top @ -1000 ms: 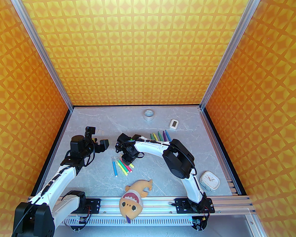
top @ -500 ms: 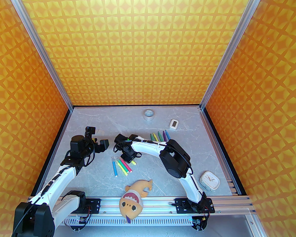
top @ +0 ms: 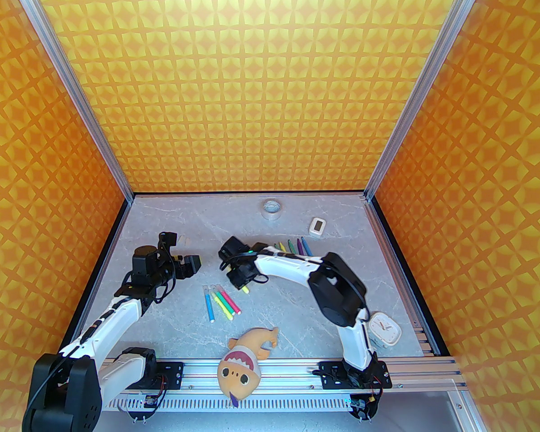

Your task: Open the pen caps

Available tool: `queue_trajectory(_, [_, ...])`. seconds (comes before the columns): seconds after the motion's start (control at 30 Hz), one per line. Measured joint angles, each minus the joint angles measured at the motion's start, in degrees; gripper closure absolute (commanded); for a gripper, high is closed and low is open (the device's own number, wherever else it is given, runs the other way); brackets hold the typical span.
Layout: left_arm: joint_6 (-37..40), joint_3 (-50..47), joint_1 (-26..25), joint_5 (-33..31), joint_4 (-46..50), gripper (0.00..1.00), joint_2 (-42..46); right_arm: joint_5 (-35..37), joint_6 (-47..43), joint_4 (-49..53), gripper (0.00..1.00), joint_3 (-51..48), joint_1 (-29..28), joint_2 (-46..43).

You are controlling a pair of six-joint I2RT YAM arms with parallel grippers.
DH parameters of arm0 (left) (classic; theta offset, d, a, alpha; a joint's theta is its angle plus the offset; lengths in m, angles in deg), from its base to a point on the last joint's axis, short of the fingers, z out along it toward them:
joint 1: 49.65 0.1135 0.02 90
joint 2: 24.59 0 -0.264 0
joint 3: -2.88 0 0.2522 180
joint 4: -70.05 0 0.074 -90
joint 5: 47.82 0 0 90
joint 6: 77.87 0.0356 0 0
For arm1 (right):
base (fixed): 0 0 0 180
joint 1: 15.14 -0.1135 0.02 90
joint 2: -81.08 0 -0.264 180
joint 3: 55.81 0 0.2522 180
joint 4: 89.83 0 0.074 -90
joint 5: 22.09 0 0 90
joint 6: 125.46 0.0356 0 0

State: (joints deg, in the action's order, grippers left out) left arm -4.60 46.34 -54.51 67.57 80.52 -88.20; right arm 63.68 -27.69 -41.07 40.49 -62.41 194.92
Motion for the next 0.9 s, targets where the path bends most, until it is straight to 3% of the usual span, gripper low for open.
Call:
queue_trajectory(0.27, [-5.6,1.2,-1.3,6.0,-4.0,0.23,-7.2,-2.9,1.0,-7.8,1.0,-3.9,0.8,-6.5])
queue_trajectory(0.5, [-9.8,3.4,-4.4,10.4,-9.4,0.24,-11.4,-4.9,1.2,-11.0,1.0,-4.0,0.8,-7.1])
queue_trajectory(0.9, [-13.9,6.9,-6.5,12.7,-13.0,0.36,-16.1,-9.1,1.5,-15.3,1.0,-6.0,0.8,-8.3])
